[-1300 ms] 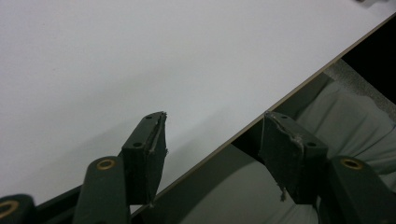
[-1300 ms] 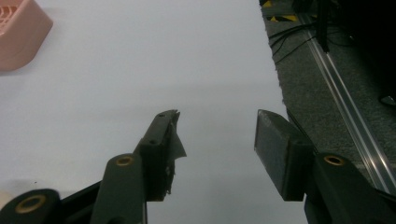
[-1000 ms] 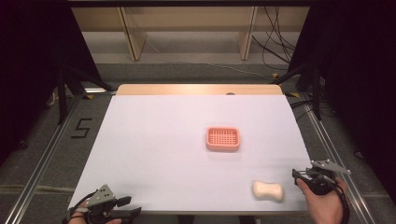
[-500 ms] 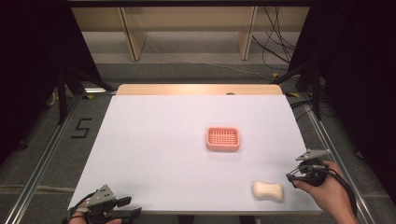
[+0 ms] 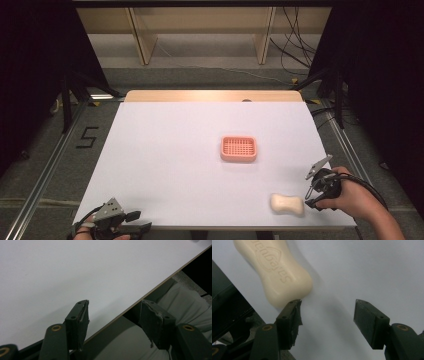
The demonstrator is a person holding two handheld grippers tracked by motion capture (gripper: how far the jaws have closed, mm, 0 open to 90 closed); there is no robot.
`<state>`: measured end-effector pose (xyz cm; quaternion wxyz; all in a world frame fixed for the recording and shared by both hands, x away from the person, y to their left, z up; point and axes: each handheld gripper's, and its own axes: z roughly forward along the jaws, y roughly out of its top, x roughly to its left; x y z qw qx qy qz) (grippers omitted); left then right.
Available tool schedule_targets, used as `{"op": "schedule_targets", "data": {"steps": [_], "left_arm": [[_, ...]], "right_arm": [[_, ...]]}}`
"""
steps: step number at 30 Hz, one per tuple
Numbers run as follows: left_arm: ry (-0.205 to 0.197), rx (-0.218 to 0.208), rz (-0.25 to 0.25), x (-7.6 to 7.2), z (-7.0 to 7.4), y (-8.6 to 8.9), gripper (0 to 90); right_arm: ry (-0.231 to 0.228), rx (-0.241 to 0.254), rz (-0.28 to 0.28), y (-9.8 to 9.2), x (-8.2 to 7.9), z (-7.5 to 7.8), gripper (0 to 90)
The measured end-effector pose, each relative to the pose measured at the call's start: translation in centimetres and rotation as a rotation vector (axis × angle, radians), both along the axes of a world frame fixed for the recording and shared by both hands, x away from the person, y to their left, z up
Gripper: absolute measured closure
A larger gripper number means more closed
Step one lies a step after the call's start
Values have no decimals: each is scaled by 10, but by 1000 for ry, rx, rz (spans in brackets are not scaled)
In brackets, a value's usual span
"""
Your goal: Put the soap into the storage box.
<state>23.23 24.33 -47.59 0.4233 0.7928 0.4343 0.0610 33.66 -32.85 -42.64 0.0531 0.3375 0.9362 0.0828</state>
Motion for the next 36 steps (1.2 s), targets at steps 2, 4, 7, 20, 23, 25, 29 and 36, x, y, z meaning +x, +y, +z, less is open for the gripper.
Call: {"op": "schedule_targets", "data": {"steps": [2, 4, 7, 20, 23, 25, 29, 36], "left_arm": [[0, 1, -1, 0, 0, 0, 398], [-3, 29, 0, 1, 0, 0, 398], [0, 1, 0, 0, 0, 0, 397], [4, 2, -5, 0, 1, 1, 397], [4, 3, -6, -1, 1, 1, 398], [4, 3, -6, -1, 1, 1, 397], [3, 3, -6, -1, 1, 0, 397], [4, 3, -8, -1, 1, 0, 398]], "right_arm": [[12, 1, -3, 1, -1, -1, 394], [21, 2, 31, 3, 0, -1, 394], [22, 3, 49, 8, 0, 0, 394], [48, -14, 183, 31, 1, 5, 373], [58, -17, 194, 36, 0, 5, 366], [54, -20, 201, 39, -1, 5, 362], [68, 0, 230, 45, -1, 1, 355], [85, -21, 263, 56, 1, -8, 352]]}}
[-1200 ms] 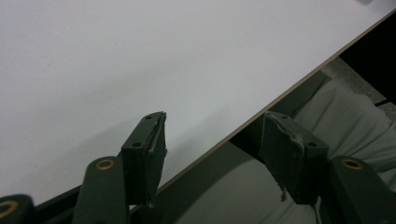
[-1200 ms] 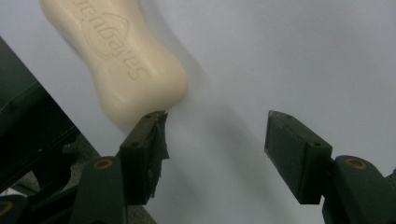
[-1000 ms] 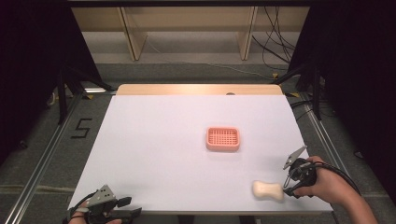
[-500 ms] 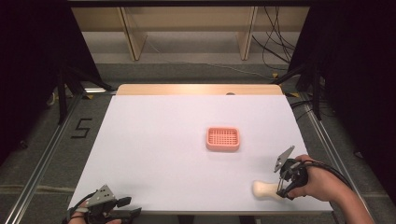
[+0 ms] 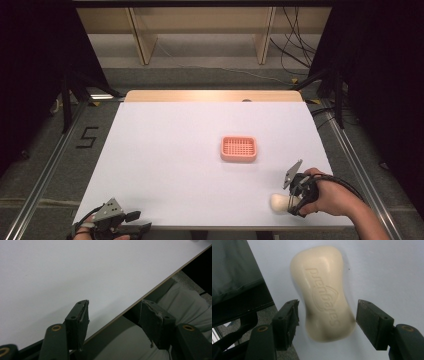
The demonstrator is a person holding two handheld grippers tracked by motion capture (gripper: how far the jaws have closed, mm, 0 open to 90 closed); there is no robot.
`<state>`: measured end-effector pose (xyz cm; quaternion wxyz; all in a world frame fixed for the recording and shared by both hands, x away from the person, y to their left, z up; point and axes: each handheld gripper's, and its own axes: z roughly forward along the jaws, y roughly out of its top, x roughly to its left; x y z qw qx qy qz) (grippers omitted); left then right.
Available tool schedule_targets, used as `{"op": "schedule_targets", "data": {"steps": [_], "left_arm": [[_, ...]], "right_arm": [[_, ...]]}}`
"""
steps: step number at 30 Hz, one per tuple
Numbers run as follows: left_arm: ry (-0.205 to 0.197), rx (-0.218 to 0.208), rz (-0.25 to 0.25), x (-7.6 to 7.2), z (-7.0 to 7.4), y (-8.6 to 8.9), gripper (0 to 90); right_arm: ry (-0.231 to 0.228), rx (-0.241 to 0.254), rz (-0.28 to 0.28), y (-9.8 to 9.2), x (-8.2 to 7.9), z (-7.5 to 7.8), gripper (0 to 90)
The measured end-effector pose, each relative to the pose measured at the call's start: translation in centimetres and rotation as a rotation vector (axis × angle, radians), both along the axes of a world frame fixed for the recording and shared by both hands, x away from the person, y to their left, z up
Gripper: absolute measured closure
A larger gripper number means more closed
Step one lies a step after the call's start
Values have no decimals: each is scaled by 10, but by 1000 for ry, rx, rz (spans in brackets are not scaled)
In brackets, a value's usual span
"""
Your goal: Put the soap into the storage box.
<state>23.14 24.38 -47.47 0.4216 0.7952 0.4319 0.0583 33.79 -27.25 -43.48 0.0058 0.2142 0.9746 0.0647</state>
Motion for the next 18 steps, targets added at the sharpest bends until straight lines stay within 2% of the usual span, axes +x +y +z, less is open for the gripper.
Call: {"op": "schedule_targets", "data": {"steps": [1, 2, 3, 4, 6, 7, 9, 18], "left_arm": [[-2, 0, 0, 0, 0, 0, 398], [0, 21, -5, 1, 0, 1, 398], [0, 21, -5, 1, 0, 1, 398], [-2, 1, 2, 0, 0, 0, 398], [-1, 1, 1, 0, 0, 0, 398], [0, 31, -11, 1, 1, 2, 398], [-2, 0, 0, 0, 0, 0, 398], [-2, 3, -3, -1, 0, 1, 398]], "right_arm": [[1, 4, 8, 1, 0, -1, 352], [0, -4, 22, 2, 1, -2, 353], [0, -12, 31, 4, 2, -4, 355], [-2, -17, 42, 6, 3, -5, 356], [5, -22, 52, 8, 4, -7, 359], [0, -32, 45, 10, 3, -7, 360], [7, -43, 56, 13, 4, -9, 364], [15, -87, 94, 20, 7, -17, 397]]}}
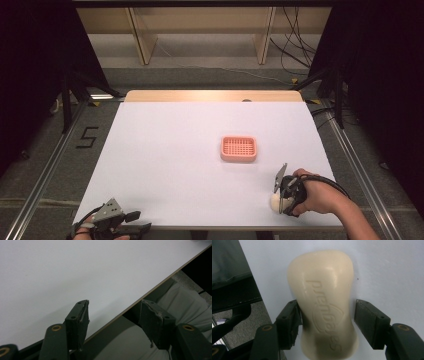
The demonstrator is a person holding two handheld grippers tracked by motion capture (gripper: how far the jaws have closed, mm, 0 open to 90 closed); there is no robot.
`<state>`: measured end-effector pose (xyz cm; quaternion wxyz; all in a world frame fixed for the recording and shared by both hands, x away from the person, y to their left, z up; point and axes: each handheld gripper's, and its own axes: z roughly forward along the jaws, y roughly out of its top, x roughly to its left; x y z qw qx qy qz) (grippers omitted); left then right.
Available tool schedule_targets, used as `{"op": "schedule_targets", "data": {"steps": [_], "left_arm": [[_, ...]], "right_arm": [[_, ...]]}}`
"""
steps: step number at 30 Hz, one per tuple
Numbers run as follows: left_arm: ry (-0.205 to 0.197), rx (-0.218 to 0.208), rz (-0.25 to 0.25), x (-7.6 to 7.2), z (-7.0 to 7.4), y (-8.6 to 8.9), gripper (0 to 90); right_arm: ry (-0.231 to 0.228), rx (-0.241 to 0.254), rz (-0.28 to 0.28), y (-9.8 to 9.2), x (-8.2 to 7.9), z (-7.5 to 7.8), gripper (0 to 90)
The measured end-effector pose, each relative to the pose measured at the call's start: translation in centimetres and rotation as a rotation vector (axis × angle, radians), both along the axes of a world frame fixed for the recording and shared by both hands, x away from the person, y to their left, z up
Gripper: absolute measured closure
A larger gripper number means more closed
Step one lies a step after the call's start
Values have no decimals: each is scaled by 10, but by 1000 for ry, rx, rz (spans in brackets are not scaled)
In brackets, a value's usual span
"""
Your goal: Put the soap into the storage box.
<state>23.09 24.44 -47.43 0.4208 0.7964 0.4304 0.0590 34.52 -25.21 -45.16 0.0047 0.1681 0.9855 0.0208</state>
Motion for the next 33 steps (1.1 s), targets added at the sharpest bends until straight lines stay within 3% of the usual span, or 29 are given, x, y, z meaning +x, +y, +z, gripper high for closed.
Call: {"op": "schedule_targets", "data": {"steps": [4, 5, 12, 14, 15, 18, 26, 33], "left_arm": [[1, 1, -1, 0, 0, 0, 398], [3, 21, -16, 0, 1, 2, 398], [-7, 18, -9, 0, 0, 1, 399], [-9, -1, 7, 0, -1, 0, 399], [5, 6, -4, 0, 0, 1, 399], [-9, 0, 8, 0, -1, 0, 399], [3, 13, -9, 0, 0, 1, 399], [-4, -3, 10, 0, -1, -1, 400]], "right_arm": [[0, -9, 17, 2, 0, -2, 420], [3, -11, 25, 2, 0, -2, 424], [-5, -1, 37, 3, 0, -1, 498], [-5, -6, 39, 4, 0, -1, 502], [-4, -5, 44, 4, 1, -1, 503], [-2, -9, 46, 4, 1, -1, 503], [-3, 5, 34, 3, 1, -1, 504], [-4, 1, 48, 1, 3, 1, 505]]}}
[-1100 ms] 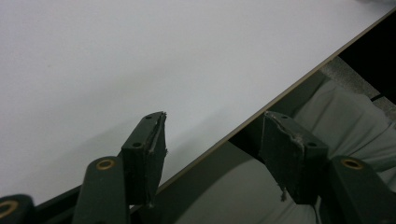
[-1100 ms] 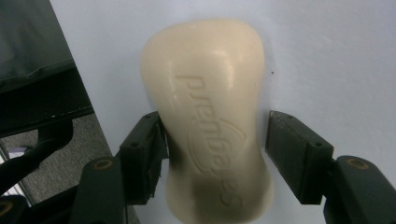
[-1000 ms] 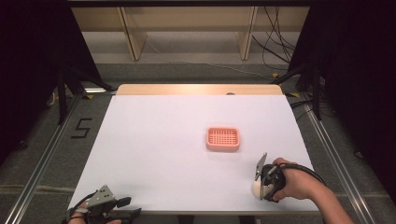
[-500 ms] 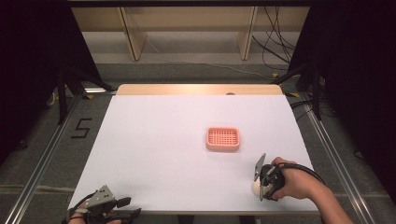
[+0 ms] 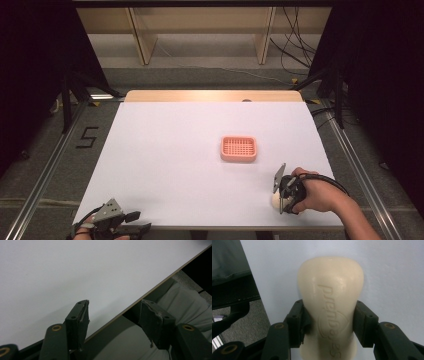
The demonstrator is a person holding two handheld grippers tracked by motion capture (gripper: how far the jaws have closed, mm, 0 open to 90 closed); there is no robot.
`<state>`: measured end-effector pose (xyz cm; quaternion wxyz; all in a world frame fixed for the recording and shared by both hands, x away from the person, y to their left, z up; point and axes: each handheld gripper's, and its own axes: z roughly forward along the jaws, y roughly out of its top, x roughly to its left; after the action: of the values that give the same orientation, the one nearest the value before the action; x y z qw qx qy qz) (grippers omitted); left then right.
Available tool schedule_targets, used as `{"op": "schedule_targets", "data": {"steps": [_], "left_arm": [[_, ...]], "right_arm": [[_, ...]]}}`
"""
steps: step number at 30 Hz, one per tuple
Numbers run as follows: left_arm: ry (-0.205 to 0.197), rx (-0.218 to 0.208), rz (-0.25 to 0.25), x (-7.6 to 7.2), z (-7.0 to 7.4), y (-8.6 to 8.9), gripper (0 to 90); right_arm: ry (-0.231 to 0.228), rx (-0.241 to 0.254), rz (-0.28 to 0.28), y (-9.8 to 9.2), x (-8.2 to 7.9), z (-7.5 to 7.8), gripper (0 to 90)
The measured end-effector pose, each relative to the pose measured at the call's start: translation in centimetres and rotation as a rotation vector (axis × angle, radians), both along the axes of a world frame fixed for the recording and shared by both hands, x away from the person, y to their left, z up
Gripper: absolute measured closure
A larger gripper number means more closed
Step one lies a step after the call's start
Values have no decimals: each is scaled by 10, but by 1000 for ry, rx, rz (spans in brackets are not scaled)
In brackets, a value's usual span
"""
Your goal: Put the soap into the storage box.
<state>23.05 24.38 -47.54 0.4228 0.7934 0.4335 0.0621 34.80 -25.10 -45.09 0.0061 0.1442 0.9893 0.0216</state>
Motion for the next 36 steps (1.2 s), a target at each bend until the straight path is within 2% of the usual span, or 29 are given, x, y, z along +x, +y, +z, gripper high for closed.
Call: {"op": "schedule_targets", "data": {"steps": [2, 4, 9, 10, 12, 14, 16, 17, 18, 19, 21, 25, 27, 29, 31, 33, 34, 35, 36], "left_arm": [[0, 0, 0, 0, 0, 0, 400], [1, 21, 3, 1, 0, 1, 400], [0, 0, 1, 0, 0, 0, 399], [1, 30, -3, 1, 0, 1, 400], [6, 24, 6, 1, 0, 1, 399], [2, 0, 1, 0, 0, 0, 399], [1, -2, 0, 0, 0, 0, 399], [1, 17, -2, 1, 0, 1, 399], [3, 18, 7, 0, 0, 1, 400], [8, -5, 7, 0, 0, 0, 400], [2, 27, -7, 0, 1, 2, 400], [-2, 1, 1, 0, 0, 0, 400], [0, 1, -2, 0, 0, 1, 400], [-1, 1, -2, 0, 0, 1, 399], [8, 8, -8, 0, 1, 1, 400], [6, 6, -8, 0, 1, 1, 400], [-3, 1, 1, 0, 0, 0, 399], [-1, 29, -2, 1, 0, 1, 400], [2, 26, 3, 1, 0, 1, 399]], "right_arm": [[4, -1, -11, 0, 0, 0, 505], [3, 3, -14, 0, 1, 2, 505], [7, 3, -18, 0, 3, 6, 506], [-1, 4, -21, 0, 3, 6, 506], [2, 3, -21, 0, 4, 8, 506], [1, 2, -18, 0, 6, 10, 506], [-1, 3, -24, 0, 6, 11, 506], [1, -1, -35, 0, 6, 12, 506], [0, -3, -28, 0, 7, 12, 506], [-1, 0, -21, -1, 8, 12, 506], [-2, -4, -42, 0, 8, 13, 506], [-2, 1, -34, -1, 10, 14, 506], [-5, -2, -47, -1, 9, 16, 506], [-6, 4, -30, -1, 11, 16, 506], [-8, -1, -38, -1, 12, 18, 506], [-10, 1, -27, -1, 14, 19, 506], [-13, -3, -43, 0, 13, 20, 506], [-12, 1, -33, 0, 15, 20, 506], [-14, -4, -40, 1, 15, 21, 506]]}}
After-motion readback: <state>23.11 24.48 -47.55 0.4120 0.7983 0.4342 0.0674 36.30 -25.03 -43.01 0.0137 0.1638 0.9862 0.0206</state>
